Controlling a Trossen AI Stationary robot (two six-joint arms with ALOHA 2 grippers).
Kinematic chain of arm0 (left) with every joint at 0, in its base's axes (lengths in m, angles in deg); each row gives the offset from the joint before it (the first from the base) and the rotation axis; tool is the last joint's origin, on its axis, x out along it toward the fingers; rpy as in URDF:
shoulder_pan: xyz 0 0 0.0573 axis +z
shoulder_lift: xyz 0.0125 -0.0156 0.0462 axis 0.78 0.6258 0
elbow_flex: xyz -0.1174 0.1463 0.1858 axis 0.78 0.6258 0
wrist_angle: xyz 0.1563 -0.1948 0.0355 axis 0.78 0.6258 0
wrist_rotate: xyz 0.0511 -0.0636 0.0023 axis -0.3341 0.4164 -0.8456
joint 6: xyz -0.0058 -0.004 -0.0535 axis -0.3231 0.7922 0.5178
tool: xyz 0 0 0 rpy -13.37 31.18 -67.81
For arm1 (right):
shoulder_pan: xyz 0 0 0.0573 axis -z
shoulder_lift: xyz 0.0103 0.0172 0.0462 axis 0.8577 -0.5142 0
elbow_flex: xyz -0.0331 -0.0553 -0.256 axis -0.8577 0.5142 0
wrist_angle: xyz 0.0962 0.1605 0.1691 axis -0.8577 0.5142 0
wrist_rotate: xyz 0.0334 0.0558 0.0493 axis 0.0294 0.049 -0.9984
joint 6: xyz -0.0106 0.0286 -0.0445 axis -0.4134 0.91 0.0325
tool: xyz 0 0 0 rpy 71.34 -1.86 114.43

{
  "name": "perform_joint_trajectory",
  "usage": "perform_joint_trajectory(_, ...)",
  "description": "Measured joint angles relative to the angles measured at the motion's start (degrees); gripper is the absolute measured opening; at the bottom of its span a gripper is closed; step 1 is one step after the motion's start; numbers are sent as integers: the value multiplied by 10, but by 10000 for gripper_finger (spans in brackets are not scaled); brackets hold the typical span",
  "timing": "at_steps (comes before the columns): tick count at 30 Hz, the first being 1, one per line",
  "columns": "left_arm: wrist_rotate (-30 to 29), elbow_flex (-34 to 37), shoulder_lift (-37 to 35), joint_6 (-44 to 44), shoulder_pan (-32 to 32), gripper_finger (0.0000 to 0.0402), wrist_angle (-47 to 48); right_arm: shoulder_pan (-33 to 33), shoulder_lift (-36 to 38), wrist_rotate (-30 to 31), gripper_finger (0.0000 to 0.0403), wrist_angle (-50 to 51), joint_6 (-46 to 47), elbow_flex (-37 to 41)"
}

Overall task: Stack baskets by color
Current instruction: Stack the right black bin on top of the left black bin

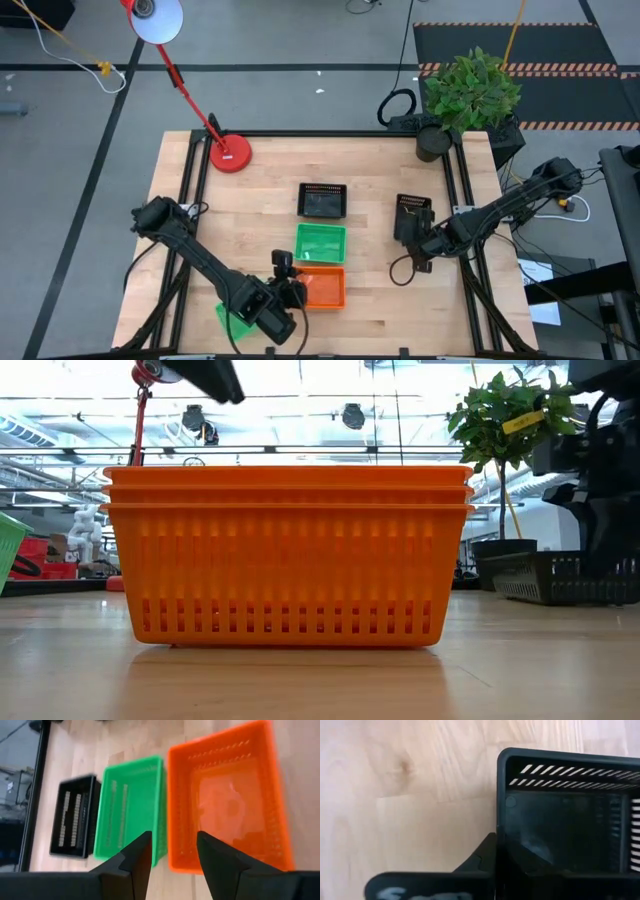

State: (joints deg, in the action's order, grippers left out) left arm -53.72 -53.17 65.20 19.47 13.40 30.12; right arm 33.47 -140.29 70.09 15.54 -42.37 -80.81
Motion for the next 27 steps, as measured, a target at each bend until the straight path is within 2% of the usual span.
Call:
perform_joint_trajectory(5,0,79,-46,41,5,159,-30,0,0,4,5,-1,-54,-35)
perform_joint_trajectory(7,-3,119,-78,45,5,159,-75,0,0,18,4,-3,-88,-54)
perform_joint_trajectory(15,-12,294,-209,43,4,159,-245,6,1,76,2,-1,-296,-131)
perform_joint_trajectory(18,-16,351,-240,46,4,159,-296,20,1,79,2,-1,-369,-161)
perform_joint_trajectory(21,-16,390,-253,53,4,159,-336,35,1,77,2,0,-435,-191)
perform_joint_trajectory(25,-15,414,-255,72,4,159,-341,60,1,75,1,-1,-519,-233)
perform_joint_trajectory(27,-15,419,-255,79,4,159,-341,76,1,54,1,-1,-561,-254)
